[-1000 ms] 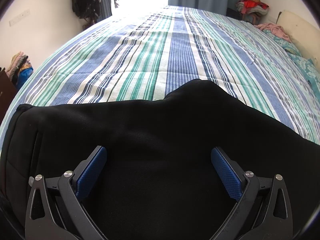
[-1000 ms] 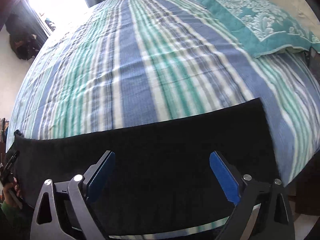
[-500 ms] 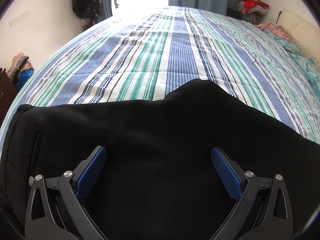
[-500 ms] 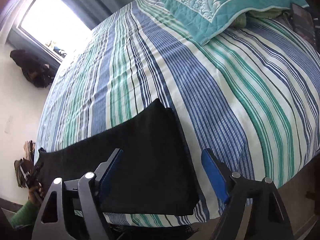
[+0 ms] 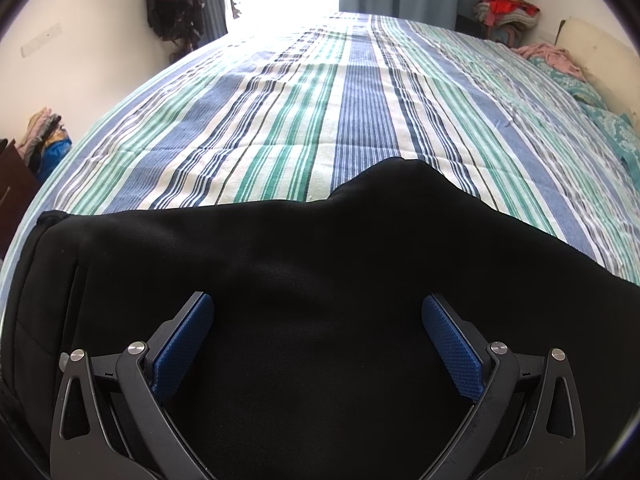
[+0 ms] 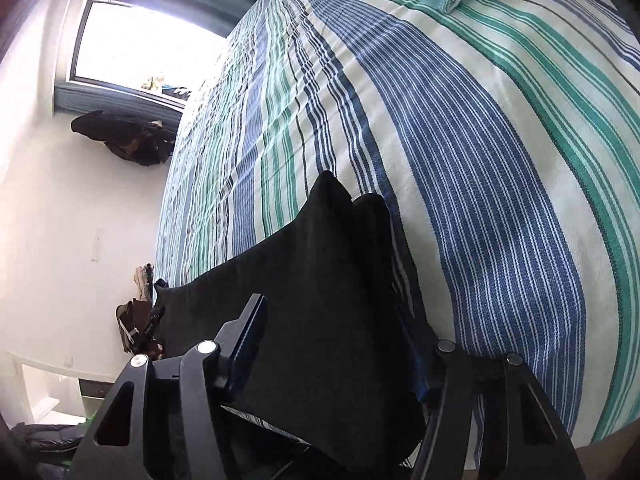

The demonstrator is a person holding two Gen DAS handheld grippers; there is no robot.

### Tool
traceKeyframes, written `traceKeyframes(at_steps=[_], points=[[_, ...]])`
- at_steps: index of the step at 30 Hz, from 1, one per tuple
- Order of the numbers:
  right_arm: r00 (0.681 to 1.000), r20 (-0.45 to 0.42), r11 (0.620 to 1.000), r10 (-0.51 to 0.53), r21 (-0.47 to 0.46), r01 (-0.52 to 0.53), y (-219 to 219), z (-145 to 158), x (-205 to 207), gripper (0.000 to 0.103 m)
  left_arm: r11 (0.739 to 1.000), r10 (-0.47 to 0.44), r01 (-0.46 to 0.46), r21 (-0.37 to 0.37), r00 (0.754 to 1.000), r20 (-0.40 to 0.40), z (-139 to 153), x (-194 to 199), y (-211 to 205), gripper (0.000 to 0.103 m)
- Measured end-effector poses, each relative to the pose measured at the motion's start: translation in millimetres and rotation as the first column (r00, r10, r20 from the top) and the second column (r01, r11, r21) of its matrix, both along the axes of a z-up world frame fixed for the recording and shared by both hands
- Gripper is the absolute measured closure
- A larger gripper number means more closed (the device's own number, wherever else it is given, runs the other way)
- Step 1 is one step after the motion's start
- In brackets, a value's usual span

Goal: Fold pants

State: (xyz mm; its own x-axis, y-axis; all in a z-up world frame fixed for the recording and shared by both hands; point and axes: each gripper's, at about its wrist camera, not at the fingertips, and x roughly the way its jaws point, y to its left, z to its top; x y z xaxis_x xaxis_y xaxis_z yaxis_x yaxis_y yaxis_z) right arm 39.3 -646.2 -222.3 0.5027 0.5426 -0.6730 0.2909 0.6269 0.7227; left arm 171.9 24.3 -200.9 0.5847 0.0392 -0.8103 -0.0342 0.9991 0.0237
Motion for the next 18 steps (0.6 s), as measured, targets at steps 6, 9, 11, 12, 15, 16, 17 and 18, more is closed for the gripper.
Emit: traceKeyframes(at_steps=[6,9,11,12,15,16,17,18], points=[[0.994,-0.063,0.993,-0.094,-0.079,0.089,11,1,-1,0.083,1.0,0.0,0.0,0.0,1.0,0.001,0,0,0,0.0],[0.99,-0.065,0.989,-0.129,-0.086,0.123,20,11,-1,0.088,1.0,0.0,0.0,-0.003,1.0,0.003,0,-1,0,0.0],[0.989,-0.009,0.988,-0.149,-0.046,0.148,32,23,-4,0.088,1.0,-0.001,0.001,-0.006,1.0,0.005,0,-1,0,0.0],[0.987,0.031,0.987,-0.158,0.001,0.158,39,30,-5,0.088,1.0,-0.001,0.001,-0.009,1.0,0.007,0,-2,1,0.0],[0.975,0.125,0.979,-0.183,0.111,0.17,61,47,-12,0.088,1.0,-0.002,0.002,-0.016,1.0,0.01,0,-2,1,0.0],[0.97,0.144,0.974,-0.194,0.145,0.174,71,51,-14,0.088,1.0,-0.003,0.003,-0.019,1.0,0.01,0,-2,1,0.0],[0.966,0.16,0.969,-0.204,0.172,0.176,81,55,-14,0.088,1.0,-0.004,0.004,-0.022,1.0,0.01,1,-2,2,0.0],[0.961,0.177,0.963,-0.212,0.202,0.176,92,60,-13,0.088,1.0,-0.004,0.005,-0.026,1.0,0.009,1,-2,2,0.0]])
